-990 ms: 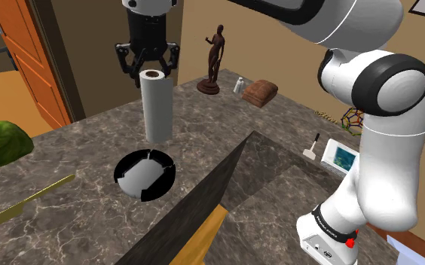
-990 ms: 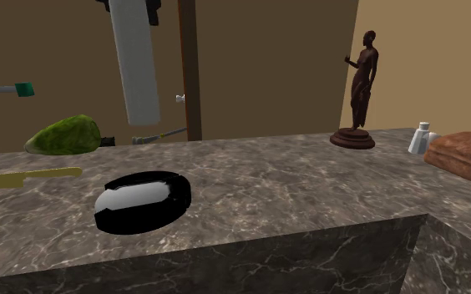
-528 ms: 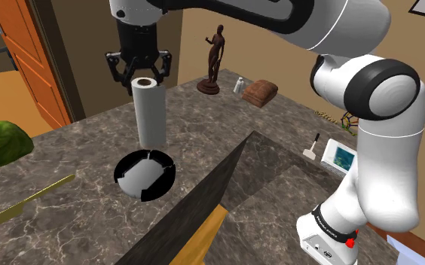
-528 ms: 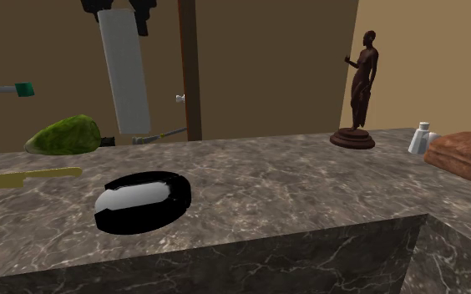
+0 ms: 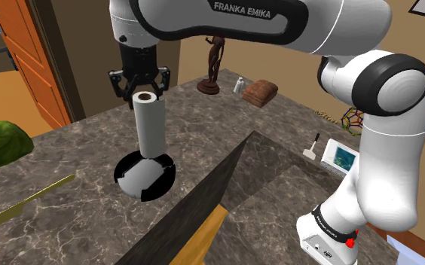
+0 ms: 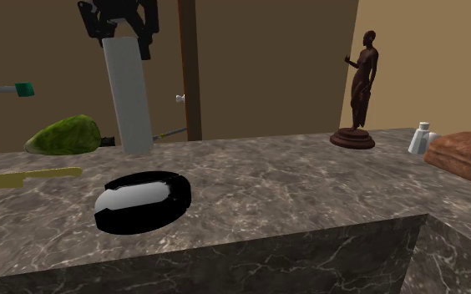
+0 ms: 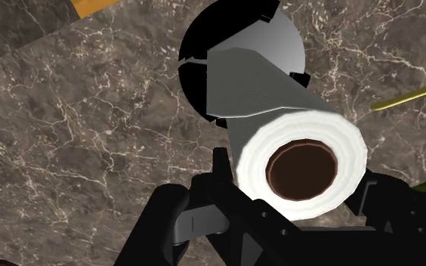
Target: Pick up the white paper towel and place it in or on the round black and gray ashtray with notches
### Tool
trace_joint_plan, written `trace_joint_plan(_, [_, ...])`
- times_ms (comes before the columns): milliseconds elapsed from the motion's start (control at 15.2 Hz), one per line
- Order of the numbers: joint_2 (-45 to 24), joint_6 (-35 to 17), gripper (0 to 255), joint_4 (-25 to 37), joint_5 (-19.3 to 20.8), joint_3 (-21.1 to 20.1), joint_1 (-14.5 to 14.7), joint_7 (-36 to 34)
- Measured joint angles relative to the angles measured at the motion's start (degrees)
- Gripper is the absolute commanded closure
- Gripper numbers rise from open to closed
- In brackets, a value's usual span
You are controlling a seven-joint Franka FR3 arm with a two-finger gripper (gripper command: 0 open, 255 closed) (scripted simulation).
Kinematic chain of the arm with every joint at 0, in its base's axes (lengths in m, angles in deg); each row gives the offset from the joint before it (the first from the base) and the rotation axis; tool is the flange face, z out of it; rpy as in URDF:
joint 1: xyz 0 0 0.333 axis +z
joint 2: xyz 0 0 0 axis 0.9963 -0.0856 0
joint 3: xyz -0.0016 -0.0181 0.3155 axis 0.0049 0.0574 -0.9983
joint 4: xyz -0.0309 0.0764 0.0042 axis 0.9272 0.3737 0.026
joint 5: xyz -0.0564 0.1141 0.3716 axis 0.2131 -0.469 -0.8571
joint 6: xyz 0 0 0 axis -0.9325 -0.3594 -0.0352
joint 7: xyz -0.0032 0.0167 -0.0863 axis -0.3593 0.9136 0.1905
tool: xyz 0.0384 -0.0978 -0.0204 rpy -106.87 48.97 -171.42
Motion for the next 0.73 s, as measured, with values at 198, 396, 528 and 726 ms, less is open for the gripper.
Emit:
trace_joint_plan(198, [0.74, -2.82, 255, -3.60, -0.23, -0.03, -0.67, -0.26])
trace_joint_plan(396, [0.99, -5.15, 255, -6.19, -0.28, 0.00, -1.10, -0.47])
trace_joint_plan(528, [1.08, -6.89, 255, -8.06, -0.26, 0.02, -1.32, -0.72])
trace_joint_plan(726, [1.10, -9.08, 255, -10.32, -0.18, 0.07, -1.56, -1.05])
